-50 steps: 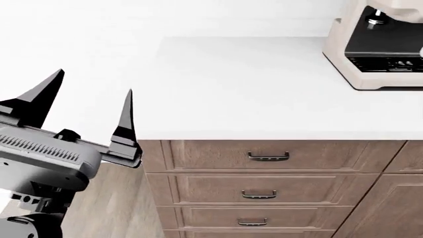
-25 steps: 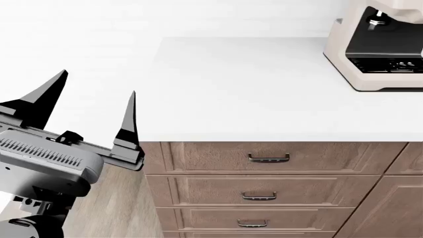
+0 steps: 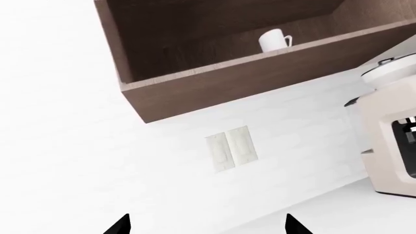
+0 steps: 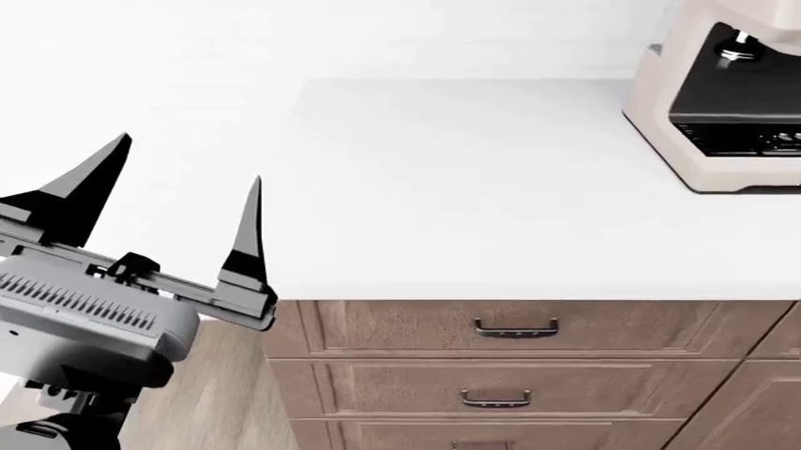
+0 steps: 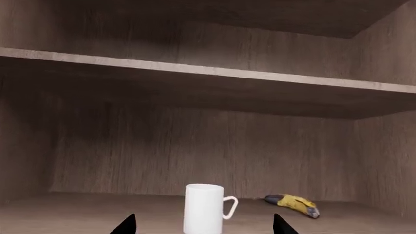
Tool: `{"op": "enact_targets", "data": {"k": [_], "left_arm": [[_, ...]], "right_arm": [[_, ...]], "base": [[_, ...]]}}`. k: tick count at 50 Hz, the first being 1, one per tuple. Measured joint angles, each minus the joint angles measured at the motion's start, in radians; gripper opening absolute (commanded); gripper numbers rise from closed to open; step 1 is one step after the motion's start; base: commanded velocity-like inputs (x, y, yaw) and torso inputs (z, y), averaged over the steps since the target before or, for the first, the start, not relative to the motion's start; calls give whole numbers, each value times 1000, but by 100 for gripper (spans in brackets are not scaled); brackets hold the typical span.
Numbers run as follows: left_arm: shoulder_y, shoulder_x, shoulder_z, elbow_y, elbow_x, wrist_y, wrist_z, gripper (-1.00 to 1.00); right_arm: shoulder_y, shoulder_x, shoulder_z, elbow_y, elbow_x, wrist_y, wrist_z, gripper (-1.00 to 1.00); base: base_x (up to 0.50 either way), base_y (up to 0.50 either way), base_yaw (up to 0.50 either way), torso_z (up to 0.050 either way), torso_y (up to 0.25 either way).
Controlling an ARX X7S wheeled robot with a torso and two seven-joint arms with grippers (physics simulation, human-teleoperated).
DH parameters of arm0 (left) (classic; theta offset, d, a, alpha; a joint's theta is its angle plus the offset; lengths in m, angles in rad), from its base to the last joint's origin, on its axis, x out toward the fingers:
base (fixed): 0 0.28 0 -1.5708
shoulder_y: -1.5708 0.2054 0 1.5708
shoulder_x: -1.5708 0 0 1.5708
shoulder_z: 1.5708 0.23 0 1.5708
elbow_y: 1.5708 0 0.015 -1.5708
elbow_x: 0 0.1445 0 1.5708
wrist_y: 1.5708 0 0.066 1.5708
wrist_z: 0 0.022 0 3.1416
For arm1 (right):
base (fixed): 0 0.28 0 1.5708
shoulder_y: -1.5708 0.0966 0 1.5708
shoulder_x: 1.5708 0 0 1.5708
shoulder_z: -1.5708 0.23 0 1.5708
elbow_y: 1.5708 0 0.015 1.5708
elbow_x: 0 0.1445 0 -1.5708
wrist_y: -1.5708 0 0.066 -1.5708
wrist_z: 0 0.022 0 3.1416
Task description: Pick the mug from the cabinet, place it under the coffee machine dispenser, and press the start button.
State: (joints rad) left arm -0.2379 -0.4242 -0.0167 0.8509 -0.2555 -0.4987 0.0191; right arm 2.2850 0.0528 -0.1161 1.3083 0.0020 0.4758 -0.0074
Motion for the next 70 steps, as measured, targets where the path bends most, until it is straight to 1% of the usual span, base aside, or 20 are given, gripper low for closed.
{"op": "enact_targets", "data": {"k": [10, 23, 70], "left_arm": [[9, -5, 0, 11, -1, 4, -4, 100], [17, -13, 0, 19, 1, 11, -7, 100], [26, -29, 12, 17, -4, 31, -16, 100]], "right_arm": [[-14, 0, 3, 0, 1, 1, -1, 100], [-13, 4, 10, 1, 0, 11, -8, 100], [-24, 3, -15, 1, 0, 16, -13, 100]], "base": [[187, -8, 0, 0, 0], [187, -177, 0, 0, 0], [182, 23, 0, 0, 0]]}}
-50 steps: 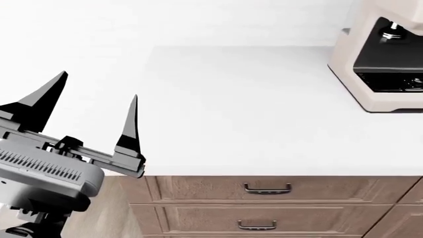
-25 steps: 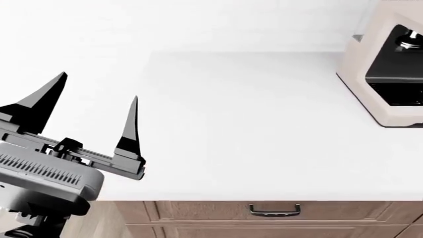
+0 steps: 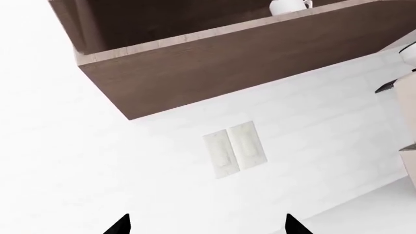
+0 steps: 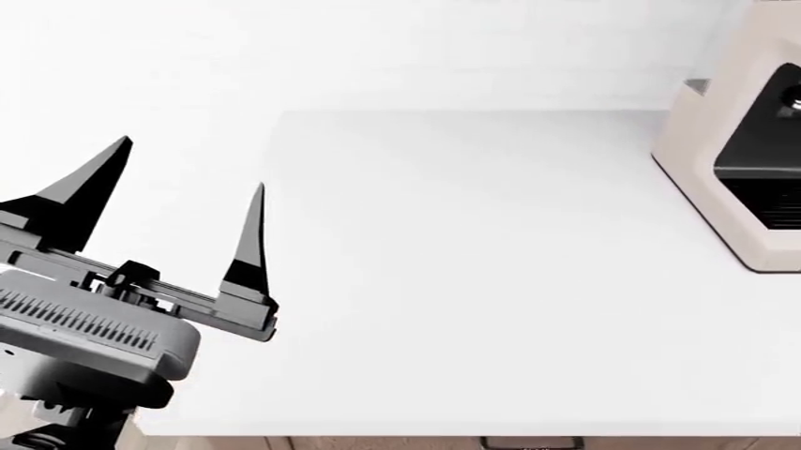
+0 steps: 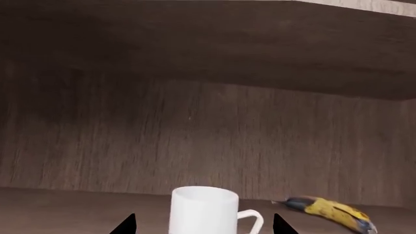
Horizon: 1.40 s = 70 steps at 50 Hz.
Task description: Pick the mug from the cabinet, place it under the coffee machine dispenser, and press the start button.
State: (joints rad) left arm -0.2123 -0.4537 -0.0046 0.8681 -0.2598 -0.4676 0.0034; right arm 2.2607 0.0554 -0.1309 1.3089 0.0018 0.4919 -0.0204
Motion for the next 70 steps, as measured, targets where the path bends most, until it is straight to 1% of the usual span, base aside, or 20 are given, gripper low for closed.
{"op": "enact_targets", "data": {"k": [40, 64, 65, 70], "left_arm": [[8, -14, 12, 10, -6, 10, -8, 100], [19, -22, 11, 16, -14, 16, -15, 100], [20, -23, 10, 20, -15, 14, -16, 100], [24, -25, 6, 31, -20, 7, -21, 100]], "right_arm": [[-24, 8, -12, 0, -2, 17, 4, 100], [-24, 7, -15, -24, -4, 86, 66, 100], [-24, 7, -13, -25, -2, 86, 65, -100], [-19, 4, 25, -44, 16, 70, 53, -100]], "base": [[177, 0, 0, 0, 0], [1, 0, 0, 0, 0], [0, 0, 0, 0, 0], [0, 0, 0, 0, 0]]}}
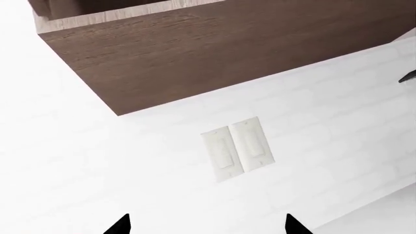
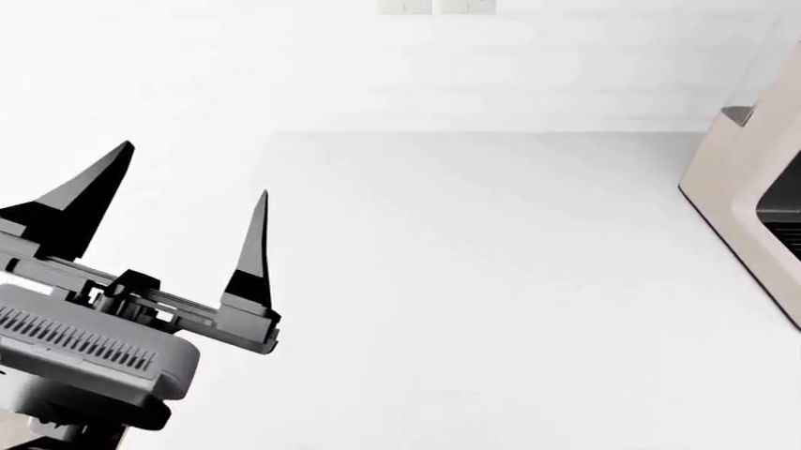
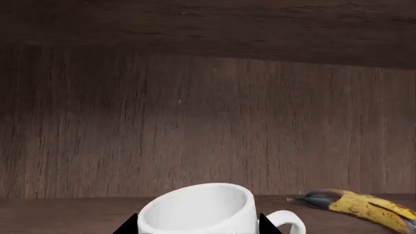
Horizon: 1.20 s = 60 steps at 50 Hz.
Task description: Pick the mug from the cabinet, place it under the coffee machine dispenser, and press the start button.
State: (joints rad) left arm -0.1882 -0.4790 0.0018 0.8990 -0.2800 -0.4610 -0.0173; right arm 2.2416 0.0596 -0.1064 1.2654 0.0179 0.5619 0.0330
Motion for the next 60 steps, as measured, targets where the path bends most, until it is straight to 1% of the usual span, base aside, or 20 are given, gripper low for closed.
{"op": "enact_targets", "data": {"k": [11, 20, 40, 49, 60], "left_arm": [[0, -2, 1, -12, -2, 12, 0, 100], [-2, -3, 3, -22, -1, 23, 0, 100], [-1, -8, 9, -18, -2, 30, -6, 100], [2, -11, 8, -14, -4, 29, -11, 100], [0, -13, 11, -9, -8, 25, -16, 100]], "right_arm": [[-7, 3, 46, 11, -18, -29, -4, -100], [-3, 6, 57, 34, -16, -63, -25, -100], [33, 14, 59, 44, 2, -289, -57, -100], [41, 14, 52, 44, 1, -320, -68, -100], [43, 20, 44, 44, 4, -319, -94, -100]], "base": [[1, 0, 1, 0, 0], [0, 0, 0, 0, 0], [0, 0, 0, 0, 0], [-480, 0, 0, 0, 0], [-500, 0, 0, 0, 0]]}}
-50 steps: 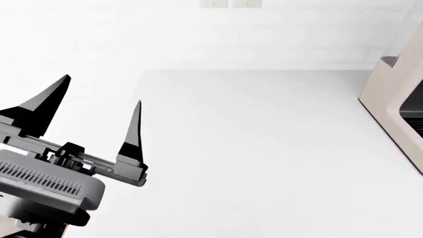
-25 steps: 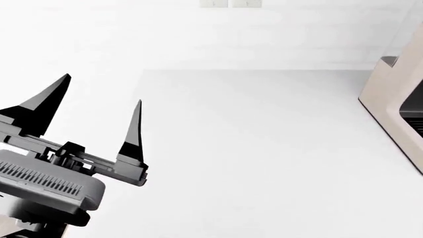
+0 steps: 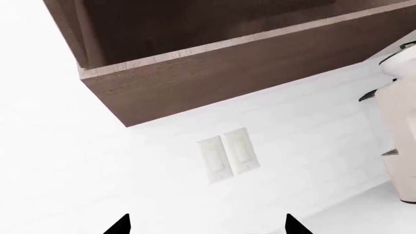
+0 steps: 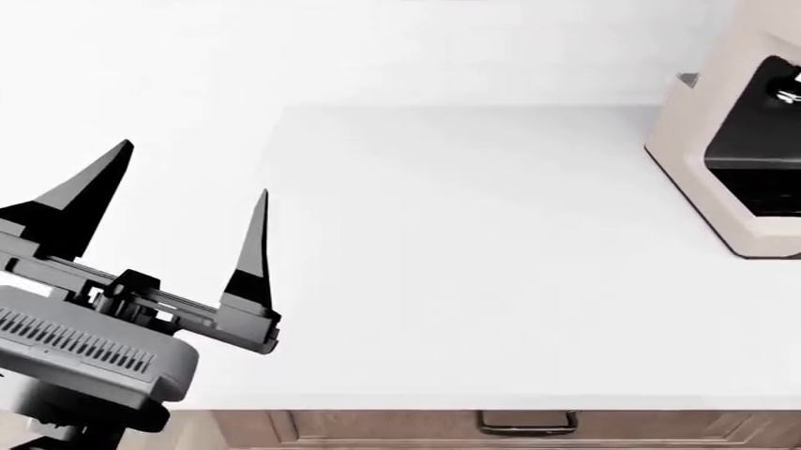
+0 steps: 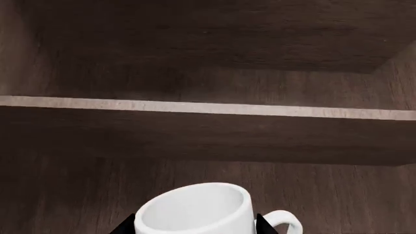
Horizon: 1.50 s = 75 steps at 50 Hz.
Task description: Pick the mug from the cabinet, place it under the coffee machine dispenser, and press the start button.
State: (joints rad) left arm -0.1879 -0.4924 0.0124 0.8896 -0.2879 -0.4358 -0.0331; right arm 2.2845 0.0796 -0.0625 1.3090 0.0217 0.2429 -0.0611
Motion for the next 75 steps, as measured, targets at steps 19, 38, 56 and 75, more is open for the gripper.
{"op": "enact_targets", "data": {"k": [19, 38, 56, 75], "left_arm": [[-5, 0, 15, -11, 0, 5, -4, 100], [-7, 9, 25, -47, 3, 26, -10, 100], [-4, 12, 21, -74, 8, 48, -20, 100], [20, 20, 27, -100, 24, 80, -32, 100]], "right_arm": [[-33, 43, 17, -40, 17, 47, -81, -100], [-450, 112, 123, -1015, 148, 643, -158, -100], [-809, 136, 282, -1714, 312, 1088, -208, -100], [-1217, 130, 429, -2072, 449, 1213, -295, -100]], "base": [[-500, 0, 0, 0, 0], [-22, 0, 0, 0, 0], [0, 0, 0, 0, 0], [0, 0, 0, 0, 0]]}}
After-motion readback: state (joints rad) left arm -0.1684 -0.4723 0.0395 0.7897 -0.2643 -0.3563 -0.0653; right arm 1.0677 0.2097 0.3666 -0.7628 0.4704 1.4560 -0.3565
